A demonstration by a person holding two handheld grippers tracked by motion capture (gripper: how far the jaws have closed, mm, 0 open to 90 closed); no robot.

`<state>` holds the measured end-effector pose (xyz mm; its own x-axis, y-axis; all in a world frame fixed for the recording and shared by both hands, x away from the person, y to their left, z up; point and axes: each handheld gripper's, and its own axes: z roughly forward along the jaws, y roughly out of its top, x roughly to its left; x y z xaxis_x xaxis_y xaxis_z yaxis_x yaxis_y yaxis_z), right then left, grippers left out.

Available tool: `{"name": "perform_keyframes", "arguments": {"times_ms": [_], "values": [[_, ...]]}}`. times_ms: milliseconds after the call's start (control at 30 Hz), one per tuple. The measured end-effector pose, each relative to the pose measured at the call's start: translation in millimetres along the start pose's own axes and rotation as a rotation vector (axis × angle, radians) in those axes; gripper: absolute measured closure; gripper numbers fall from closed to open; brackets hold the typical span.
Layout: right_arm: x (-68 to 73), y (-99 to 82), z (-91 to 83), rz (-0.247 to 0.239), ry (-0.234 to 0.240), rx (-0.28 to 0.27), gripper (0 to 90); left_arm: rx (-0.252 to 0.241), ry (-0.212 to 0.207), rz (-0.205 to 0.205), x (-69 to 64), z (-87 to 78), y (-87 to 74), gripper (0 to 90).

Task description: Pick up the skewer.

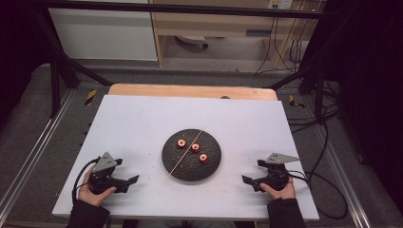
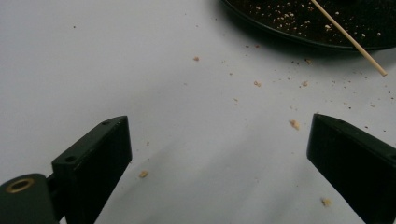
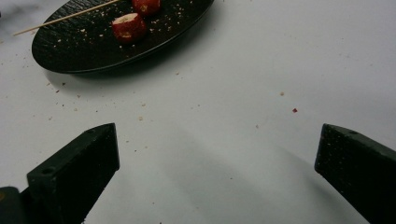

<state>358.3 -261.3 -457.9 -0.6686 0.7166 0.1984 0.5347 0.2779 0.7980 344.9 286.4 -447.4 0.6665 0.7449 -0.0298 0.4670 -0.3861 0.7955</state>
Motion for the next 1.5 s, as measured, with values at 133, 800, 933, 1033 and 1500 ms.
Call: {"name": "perform_keyframes", "arguments": {"times_ms": [133,800,933,1033,1500], "values": [[-0.2,-0.1,-0.2,-0.001,0.0,0.001,0.8,0.0,-0.001,0.002,-1.2,-0.1,1.0,6.7],[0.1,-0.1,-0.4,-0.002,-0.006,-0.003,0.8,0.008,-0.001,0.017,-11.9,2.9,12.2,7.3],[0.1,-0.1,-0.4,-0.002,-0.007,-0.004,0.8,0.004,0.002,0.015,-13.4,3.2,15.1,7.4],[-0.2,-0.2,0.0,-0.006,-0.008,-0.002,0.8,0.004,0.003,0.014,-14.3,3.3,16.8,7.7],[-0.4,0.1,0.0,-0.004,-0.009,-0.002,0.7,0.018,0.018,0.019,-24.7,6.1,33.7,8.6]]}}
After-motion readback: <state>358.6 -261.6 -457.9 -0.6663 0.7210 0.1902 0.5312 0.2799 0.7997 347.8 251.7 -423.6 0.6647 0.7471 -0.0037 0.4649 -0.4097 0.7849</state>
